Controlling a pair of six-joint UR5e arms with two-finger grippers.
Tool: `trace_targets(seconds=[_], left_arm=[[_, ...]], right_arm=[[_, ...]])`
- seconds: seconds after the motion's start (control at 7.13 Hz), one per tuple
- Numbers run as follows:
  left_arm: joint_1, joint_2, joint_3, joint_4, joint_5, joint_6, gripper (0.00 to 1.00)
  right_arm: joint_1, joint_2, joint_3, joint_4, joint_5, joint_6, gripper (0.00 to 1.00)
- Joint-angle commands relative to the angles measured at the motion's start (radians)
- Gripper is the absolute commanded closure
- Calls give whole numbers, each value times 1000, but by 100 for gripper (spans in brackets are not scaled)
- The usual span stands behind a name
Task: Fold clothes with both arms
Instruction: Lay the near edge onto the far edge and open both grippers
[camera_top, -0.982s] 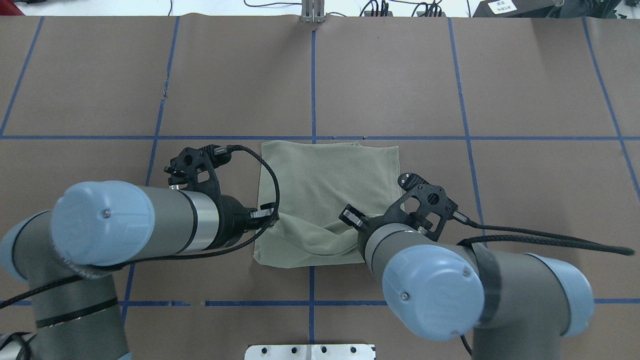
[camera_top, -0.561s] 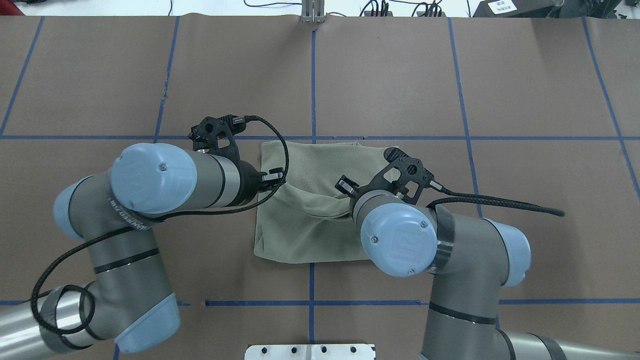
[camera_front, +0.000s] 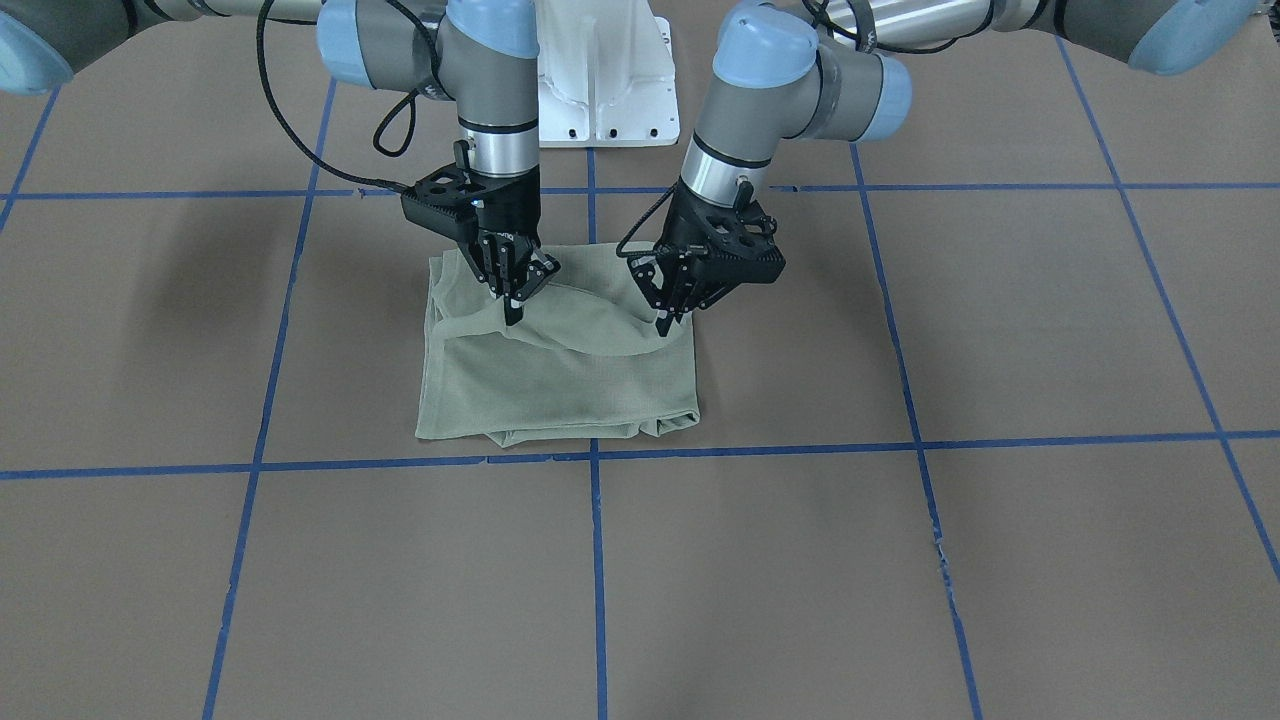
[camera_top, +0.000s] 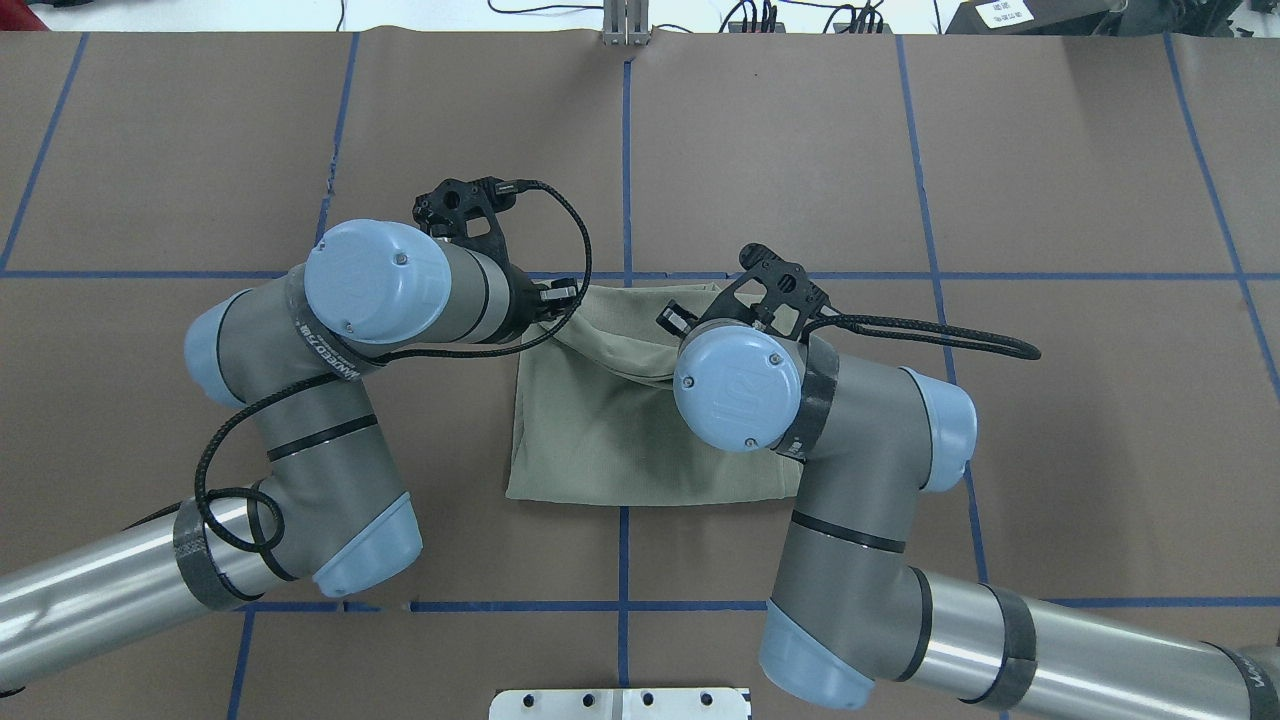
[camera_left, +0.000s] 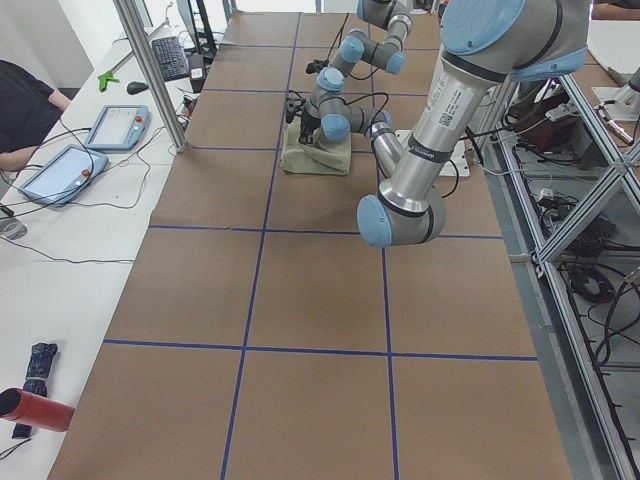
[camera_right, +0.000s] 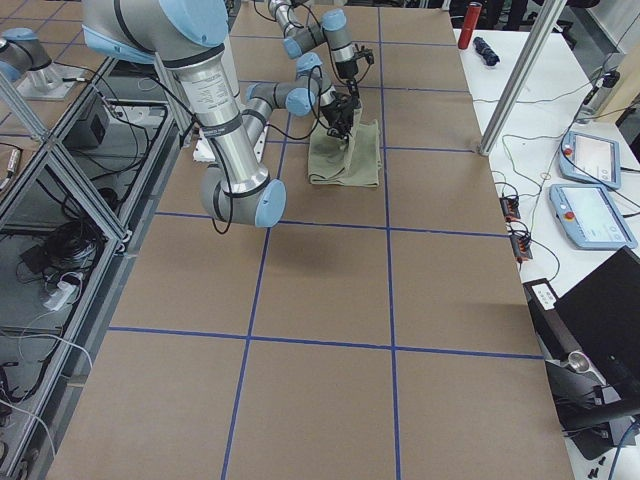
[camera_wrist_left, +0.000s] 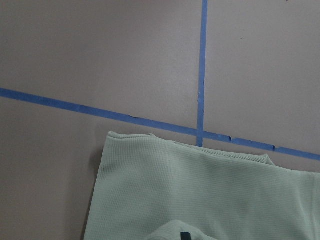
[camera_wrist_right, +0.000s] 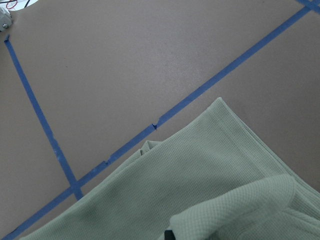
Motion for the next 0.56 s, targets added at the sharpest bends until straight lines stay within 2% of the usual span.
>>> trace_targets(seconds=[0.0, 0.14, 0.28, 0.42], left_arm=[[-8, -22, 94, -61, 1, 18, 100], [-8, -23, 97, -63, 0, 20, 100], [-8, -24, 97, -68, -2, 20, 100], [-7, -23, 97, -77, -2, 31, 53]], right_arm=[[20, 56, -119, 13, 3, -13, 100], [23, 58, -162, 77, 1, -25, 92], [25, 60, -196, 98, 0, -109, 6], [38, 60, -206, 105, 1, -145, 0]])
